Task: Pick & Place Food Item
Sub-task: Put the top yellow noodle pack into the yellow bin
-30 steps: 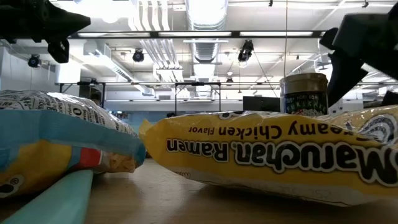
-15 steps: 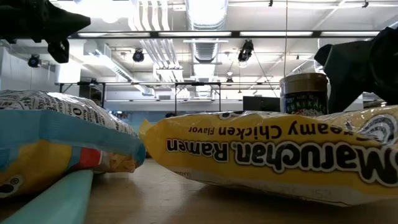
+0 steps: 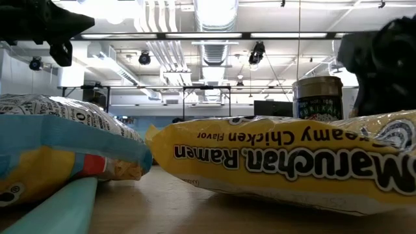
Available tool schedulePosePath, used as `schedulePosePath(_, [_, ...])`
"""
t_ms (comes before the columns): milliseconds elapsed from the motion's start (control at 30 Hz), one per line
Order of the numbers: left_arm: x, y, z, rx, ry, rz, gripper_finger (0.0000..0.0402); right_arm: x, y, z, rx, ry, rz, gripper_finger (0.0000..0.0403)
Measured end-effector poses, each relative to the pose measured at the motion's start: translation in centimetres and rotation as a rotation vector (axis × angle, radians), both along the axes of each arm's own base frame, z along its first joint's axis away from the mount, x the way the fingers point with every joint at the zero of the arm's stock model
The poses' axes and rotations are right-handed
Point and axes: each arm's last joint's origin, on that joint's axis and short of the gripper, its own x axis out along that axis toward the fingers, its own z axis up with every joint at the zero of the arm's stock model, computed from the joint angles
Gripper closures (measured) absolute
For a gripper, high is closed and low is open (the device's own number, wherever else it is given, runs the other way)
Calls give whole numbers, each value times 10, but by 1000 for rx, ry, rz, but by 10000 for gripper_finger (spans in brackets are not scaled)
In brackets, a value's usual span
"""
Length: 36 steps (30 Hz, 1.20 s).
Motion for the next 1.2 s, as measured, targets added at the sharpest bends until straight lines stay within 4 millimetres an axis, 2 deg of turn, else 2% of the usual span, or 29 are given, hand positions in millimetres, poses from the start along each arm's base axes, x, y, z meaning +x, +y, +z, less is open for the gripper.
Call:
schedulePosePath(200, [0, 0, 0, -2, -4, 0, 399, -5, -2, 34, 44, -146, -91, 394])
schedulePosePath(367, [0, 0, 1, -20, -16, -3, 399, -14, -12, 76, 77, -359, -170, 394])
schedulePosePath(500, [0, 0, 2, -34, -21, -5, 399, -25, -27, 113, 84, -588, -228, 394])
schedulePosePath(667, [0, 0, 2, -38, -26, -5, 399, -37, -62, 151, 93, -813, -327, 394])
schedulePosePath(867, [0, 0, 2, -36, -26, -5, 399, -43, -115, 175, 11, -946, -495, 394])
schedulePosePath(967, [0, 0, 2, -34, -26, -4, 399, -35, -136, 181, -73, -915, -497, 394])
schedulePosePath(1067, [0, 0, 2, -29, -25, -3, 399, -17, -155, 186, -122, -834, -456, 394])
schedulePosePath(1200, [0, 0, 2, -22, -20, -3, 399, 6, -188, 190, -48, -771, -351, 395])
